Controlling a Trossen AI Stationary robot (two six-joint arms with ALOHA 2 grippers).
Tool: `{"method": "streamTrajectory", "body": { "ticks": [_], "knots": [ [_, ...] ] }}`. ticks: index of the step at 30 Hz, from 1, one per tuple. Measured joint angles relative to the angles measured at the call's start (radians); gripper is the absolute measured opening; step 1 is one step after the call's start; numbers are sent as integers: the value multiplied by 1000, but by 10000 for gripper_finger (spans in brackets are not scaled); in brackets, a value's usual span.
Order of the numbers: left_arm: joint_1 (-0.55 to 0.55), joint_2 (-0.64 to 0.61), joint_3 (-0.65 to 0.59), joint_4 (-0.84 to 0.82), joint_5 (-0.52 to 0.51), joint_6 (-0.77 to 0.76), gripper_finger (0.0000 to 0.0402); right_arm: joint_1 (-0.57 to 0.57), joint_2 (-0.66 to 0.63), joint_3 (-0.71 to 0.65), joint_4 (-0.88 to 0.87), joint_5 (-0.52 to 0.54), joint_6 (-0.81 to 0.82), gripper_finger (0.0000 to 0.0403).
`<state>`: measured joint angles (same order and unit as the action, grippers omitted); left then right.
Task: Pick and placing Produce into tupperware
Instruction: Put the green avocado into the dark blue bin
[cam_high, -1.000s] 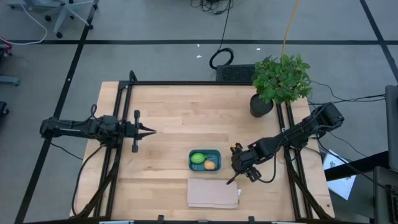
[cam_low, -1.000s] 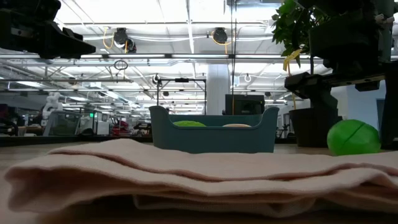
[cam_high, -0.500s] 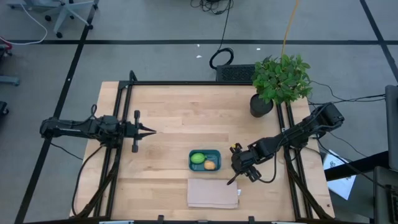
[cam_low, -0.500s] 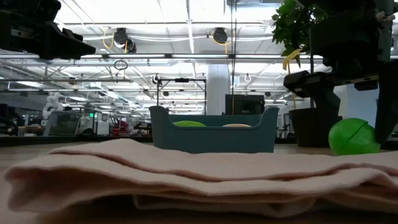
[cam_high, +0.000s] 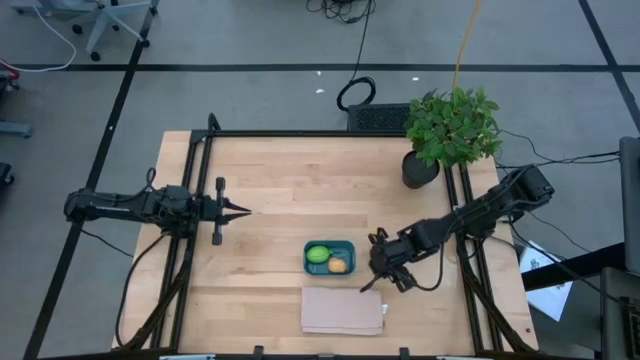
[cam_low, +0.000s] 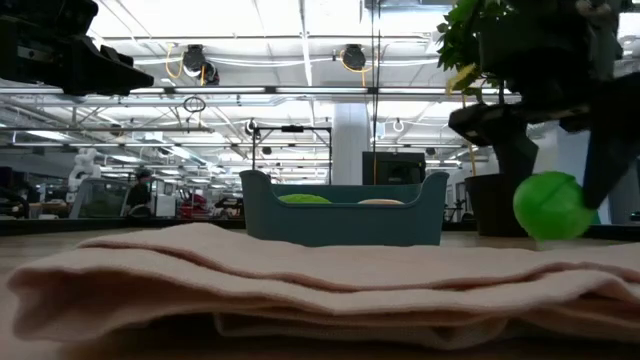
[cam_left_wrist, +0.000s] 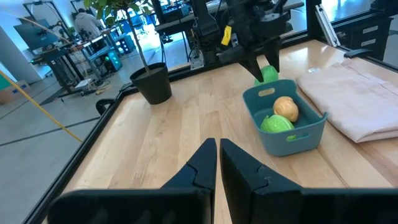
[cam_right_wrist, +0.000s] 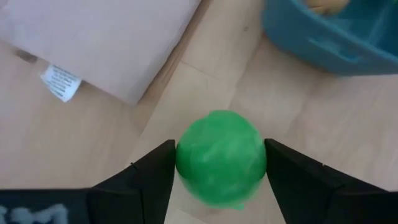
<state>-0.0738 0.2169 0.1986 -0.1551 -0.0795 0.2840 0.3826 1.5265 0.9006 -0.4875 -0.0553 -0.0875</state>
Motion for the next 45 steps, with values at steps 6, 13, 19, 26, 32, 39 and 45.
{"method": "streamTrajectory", "body": {
  "ticks": [6,13,19,26,32,39,45],
  "knots": [
    [0,0,0,0,0,0,26,-11,-1,73,-108,-1,-7,223],
    [0,0,0,0,0,0,26,-29,-1,196,-299,0,-26,223],
    [0,0,0,0,0,0,26,-54,-1,341,-445,1,-17,223],
    [0,0,0,0,0,0,26,-82,-1,450,-538,2,-3,223],
    [0,0,0,-6,0,0,26,-115,-2,504,-600,5,-14,223],
    [0,0,0,-7,0,0,26,-149,-2,513,-627,7,-73,224],
    [0,0,0,-7,0,0,26,-181,-1,538,-643,37,-132,224]
  ]
}}
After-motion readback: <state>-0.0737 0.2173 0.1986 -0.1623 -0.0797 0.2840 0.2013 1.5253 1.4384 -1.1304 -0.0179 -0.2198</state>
